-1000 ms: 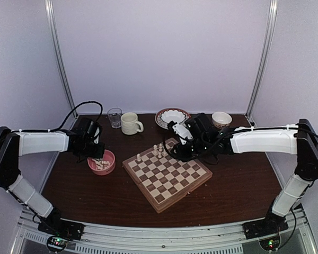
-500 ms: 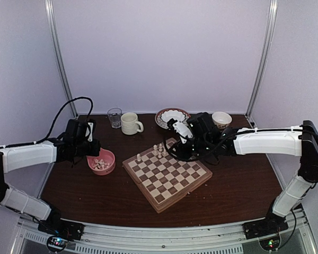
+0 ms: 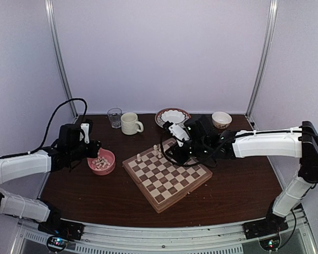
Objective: Set up the chess pieces on the board
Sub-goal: Pass from the left arm to the right
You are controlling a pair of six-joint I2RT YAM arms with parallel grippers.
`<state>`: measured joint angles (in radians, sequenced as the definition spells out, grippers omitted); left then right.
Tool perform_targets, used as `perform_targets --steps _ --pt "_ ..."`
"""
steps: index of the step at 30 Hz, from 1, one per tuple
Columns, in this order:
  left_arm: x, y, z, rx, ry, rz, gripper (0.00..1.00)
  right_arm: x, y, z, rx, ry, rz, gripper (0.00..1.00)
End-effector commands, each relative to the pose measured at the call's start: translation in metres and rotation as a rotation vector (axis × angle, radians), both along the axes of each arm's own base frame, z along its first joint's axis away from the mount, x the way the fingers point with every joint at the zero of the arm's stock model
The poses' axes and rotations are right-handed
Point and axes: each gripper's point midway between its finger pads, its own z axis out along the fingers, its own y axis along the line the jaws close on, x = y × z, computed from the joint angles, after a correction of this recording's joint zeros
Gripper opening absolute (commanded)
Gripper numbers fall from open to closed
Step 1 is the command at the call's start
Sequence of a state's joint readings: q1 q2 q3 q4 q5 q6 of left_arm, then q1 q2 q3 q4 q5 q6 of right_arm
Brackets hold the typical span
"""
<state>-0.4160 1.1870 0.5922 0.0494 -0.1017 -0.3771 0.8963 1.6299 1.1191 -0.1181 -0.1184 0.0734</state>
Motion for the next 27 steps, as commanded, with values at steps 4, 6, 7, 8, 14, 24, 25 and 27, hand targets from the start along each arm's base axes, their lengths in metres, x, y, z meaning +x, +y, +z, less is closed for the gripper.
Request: perform_targets --steps 4,6,7,8,14,24,25,27 --pt "-0.011 -0.051 0.043 -0.209 -0.137 -0.252 0.11 -0.013 0.011 0.014 0.080 -0.018 0.065 0.29" --pt "-0.020 -0.065 0.053 -0.258 -0.164 -0.332 0.12 -0.018 0.015 0.018 0.113 -0.004 0.084 0.29" --pt "-0.025 -0.073 0.058 -0.280 -0.174 -0.374 0.12 -0.020 0.017 0.020 0.128 0.004 0.093 0.29" --pt "-0.030 -0.081 0.062 -0.296 -0.182 -0.415 0.12 -0.023 0.019 0.022 0.143 0.014 0.104 0.29" --pt "-0.066 -0.136 0.075 -0.344 -0.243 -0.626 0.14 -0.043 0.035 0.030 0.226 0.029 0.205 0.32" --pt "-0.107 -0.201 0.073 -0.415 -0.249 -0.862 0.14 -0.078 0.066 0.030 0.316 0.021 0.330 0.45" --pt "-0.109 -0.204 0.072 -0.415 -0.243 -0.870 0.15 -0.080 0.069 0.030 0.321 0.023 0.340 0.46" --pt "-0.110 -0.207 0.071 -0.415 -0.238 -0.880 0.15 -0.084 0.072 0.030 0.318 0.027 0.356 0.48"
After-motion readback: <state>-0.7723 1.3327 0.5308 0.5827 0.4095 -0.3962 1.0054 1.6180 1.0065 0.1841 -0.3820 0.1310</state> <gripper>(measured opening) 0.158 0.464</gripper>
